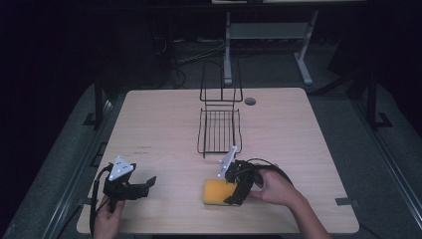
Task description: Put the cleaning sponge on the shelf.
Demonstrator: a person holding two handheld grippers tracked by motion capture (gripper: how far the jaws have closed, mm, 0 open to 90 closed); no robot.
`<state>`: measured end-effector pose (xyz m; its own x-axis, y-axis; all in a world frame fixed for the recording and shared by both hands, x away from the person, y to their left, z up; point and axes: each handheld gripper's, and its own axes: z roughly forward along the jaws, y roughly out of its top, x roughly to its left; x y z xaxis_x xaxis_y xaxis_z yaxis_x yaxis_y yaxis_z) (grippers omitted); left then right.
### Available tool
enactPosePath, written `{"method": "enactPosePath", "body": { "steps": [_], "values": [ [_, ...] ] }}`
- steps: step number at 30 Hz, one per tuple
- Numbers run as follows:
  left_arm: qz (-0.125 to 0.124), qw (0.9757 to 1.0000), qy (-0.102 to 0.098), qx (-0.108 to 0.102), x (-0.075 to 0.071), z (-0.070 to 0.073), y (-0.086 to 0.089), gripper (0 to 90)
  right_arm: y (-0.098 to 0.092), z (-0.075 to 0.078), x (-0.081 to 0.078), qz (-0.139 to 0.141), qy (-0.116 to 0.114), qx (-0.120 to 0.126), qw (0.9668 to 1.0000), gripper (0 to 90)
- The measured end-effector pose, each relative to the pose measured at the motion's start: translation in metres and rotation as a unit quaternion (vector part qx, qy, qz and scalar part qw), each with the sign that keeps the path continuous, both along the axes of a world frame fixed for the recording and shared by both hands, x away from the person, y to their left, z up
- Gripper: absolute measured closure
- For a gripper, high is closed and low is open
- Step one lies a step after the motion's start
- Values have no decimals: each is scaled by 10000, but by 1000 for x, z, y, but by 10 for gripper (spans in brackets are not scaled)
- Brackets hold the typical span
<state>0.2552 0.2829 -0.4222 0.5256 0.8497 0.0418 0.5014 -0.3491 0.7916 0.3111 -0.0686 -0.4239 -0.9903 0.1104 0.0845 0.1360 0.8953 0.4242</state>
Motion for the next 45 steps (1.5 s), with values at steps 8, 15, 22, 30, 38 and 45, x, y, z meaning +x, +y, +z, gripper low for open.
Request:
{"method": "enactPosePath", "body": {
  "steps": [8,15,22,30,38,45],
  "values": [
    [-4,10000,-12,-17,0,0,0,143,7,-4,0,46,-31,-31,10000,147],
    [-6,10000,-11,-23,0,0,1,143,10,-10,0,20,12,-84,10000,147],
    [-20,10000,-11,-36,1,0,-1,143,15,-14,0,71,-62,-147,9998,150],
    [-26,10000,-6,-26,1,0,-1,143,18,-17,-3,116,-113,-189,9997,173],
    [-18,10000,-16,-49,1,0,-1,143,18,-17,-4,175,-168,-168,9996,216],
    [-22,10000,-13,-26,1,-1,-1,143,13,-13,-3,151,-153,-83,9997,221]
  ]
}}
